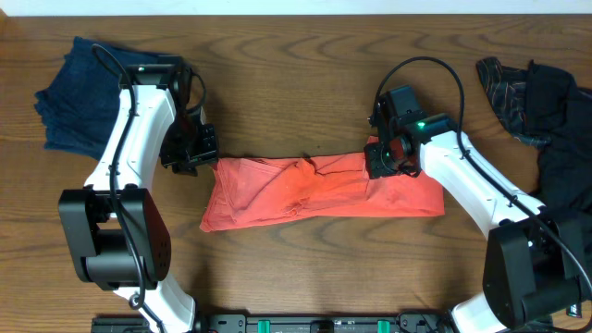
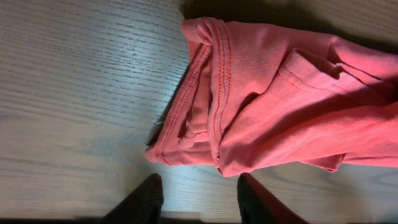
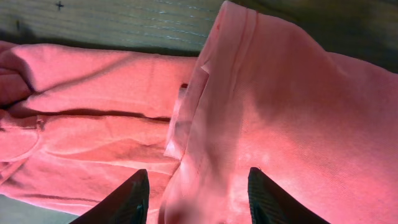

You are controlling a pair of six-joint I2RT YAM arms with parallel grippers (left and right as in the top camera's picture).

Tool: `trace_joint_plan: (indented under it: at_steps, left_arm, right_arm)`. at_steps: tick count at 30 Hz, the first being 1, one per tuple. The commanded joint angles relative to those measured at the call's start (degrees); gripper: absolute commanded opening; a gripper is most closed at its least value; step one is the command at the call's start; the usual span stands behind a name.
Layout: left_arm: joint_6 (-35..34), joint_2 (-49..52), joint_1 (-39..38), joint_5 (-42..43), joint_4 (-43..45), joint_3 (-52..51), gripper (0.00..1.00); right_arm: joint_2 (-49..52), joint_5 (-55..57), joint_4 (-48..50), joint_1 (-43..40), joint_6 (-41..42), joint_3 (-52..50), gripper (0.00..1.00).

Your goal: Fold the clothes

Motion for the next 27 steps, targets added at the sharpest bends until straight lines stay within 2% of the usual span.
trace_joint_plan:
  at_steps: [1,5,7,9,13,20,22,27]
  left_arm:
    - [-0.59,-0.52,0.31,-0.48,-0.13,-0.13,0.45]
    - [-0.59,-0.52,0.31,-0.48,-0.15,-0.20,0.47]
    - [-0.59,-0.52,0.31,-0.48,-0.09,-0.74,0.53]
    - [-0.57,-0.50,0.31,-0.48,0.22,-1.95,0.63]
    - [-0.57,-0.46,0.31,-0.48,3.78,-6.29,0.77]
    - [-0.57,-0.42,0.33,-0.55,10.12,-11.69,0.80]
    - [-0.57,-0.42,0.33,-0.52,10.19,-11.69,0.80]
    - [-0.57,-0.42,0.33,-0.55,10.19,-11.69,0.80]
  right_arm:
    - [0.02,1.68,-0.07,-0.26,0.61,0.72,0.49]
    - [-0.98,8.26,-1.03,-2.82,2.78,0.74,0.48]
    - [-1.46,10.40,-1.75,-4.13,2.78,0.74,0.48]
    - [-1.77,12.52,-2.16,-5.68,2.75,0.74,0.48]
    - [-1.86,11.13,-1.95,-7.34,1.25,0.74,0.52]
    - [-1.86,-2.89,-1.42,-6.14,-3.19,0.72,0.56]
    - [-1.84,-3.72,-1.77,-4.76,-3.26,0.70,0.59]
    - [-1.60,-3.65,-2.21,-0.70,-1.92,0.63,0.59]
